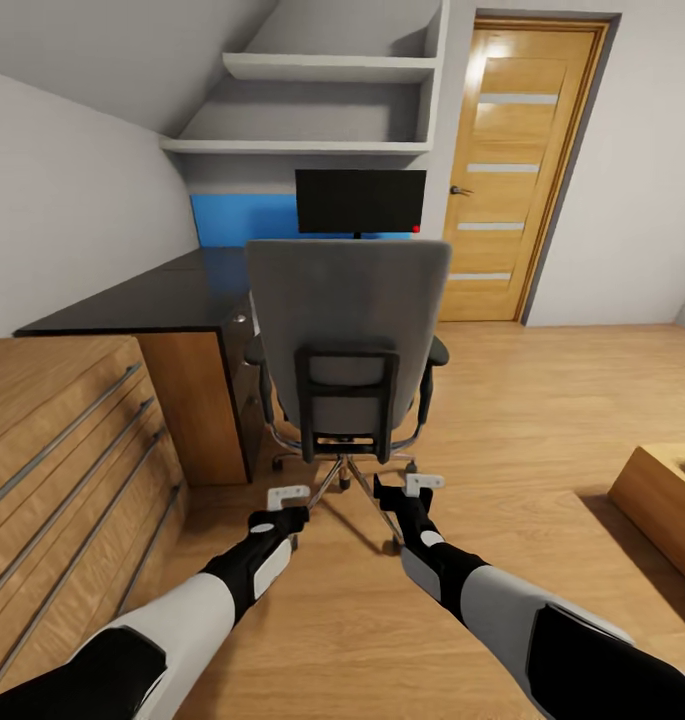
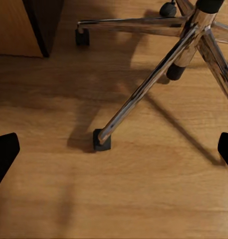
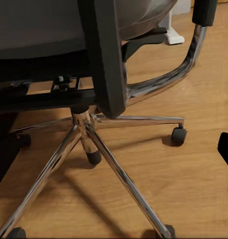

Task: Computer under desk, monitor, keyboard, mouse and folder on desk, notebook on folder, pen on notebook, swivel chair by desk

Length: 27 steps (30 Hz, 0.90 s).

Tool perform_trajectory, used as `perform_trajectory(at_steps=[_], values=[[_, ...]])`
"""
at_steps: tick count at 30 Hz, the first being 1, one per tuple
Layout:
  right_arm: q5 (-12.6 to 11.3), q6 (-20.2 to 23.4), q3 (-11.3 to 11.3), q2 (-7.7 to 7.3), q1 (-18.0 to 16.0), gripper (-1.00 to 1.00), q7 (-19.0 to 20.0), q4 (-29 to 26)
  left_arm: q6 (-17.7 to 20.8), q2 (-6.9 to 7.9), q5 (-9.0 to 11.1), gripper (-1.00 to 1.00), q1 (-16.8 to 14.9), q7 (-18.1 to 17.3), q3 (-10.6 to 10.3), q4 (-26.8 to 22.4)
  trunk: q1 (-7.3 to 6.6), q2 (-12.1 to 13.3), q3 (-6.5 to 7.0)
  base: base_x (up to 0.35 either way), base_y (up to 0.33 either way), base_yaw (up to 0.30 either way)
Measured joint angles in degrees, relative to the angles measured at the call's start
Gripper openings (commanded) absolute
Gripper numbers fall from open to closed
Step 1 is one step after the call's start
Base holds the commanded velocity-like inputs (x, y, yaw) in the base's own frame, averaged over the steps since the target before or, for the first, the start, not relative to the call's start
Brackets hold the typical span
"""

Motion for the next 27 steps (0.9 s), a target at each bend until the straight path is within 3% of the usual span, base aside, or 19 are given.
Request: perform_trajectory(at_steps=[7,22,24,25,27], values=[[0.02,0.00,0.03,0.08,0.28,1.00,0.00,-0.04,-2.20,0.00,-0.34,1.00,0.01,-0.03,-0.03,1.12,-0.02,0.00,0.01,0.099,0.000,-0.017],[1.31,-0.21,0.04,0.07,1.23,1.00,0.15,-0.05,-2.66,0.00,-0.50,1.00,0.01,0.30,-1.23,1.18,0.00,0.00,0.01,0.087,0.000,-0.001],[2.06,-0.23,0.04,0.07,1.35,1.00,0.16,-0.06,-2.62,0.00,-0.44,1.00,0.02,0.45,-1.35,0.61,0.00,0.00,0.01,0.004,0.000,0.000],[3.59,-0.30,0.05,0.06,1.47,1.00,0.18,-0.06,-2.09,0.00,-0.15,1.00,-0.01,0.69,-1.52,-2.97,-0.01,-0.01,0.02,0.002,0.000,0.000],[4.19,-0.32,0.04,0.03,1.50,1.00,0.18,-0.06,-0.94,0.00,0.32,1.00,0.01,0.78,-1.49,-5.33,0.00,0.00,0.01,0.001,0.000,0.000]])
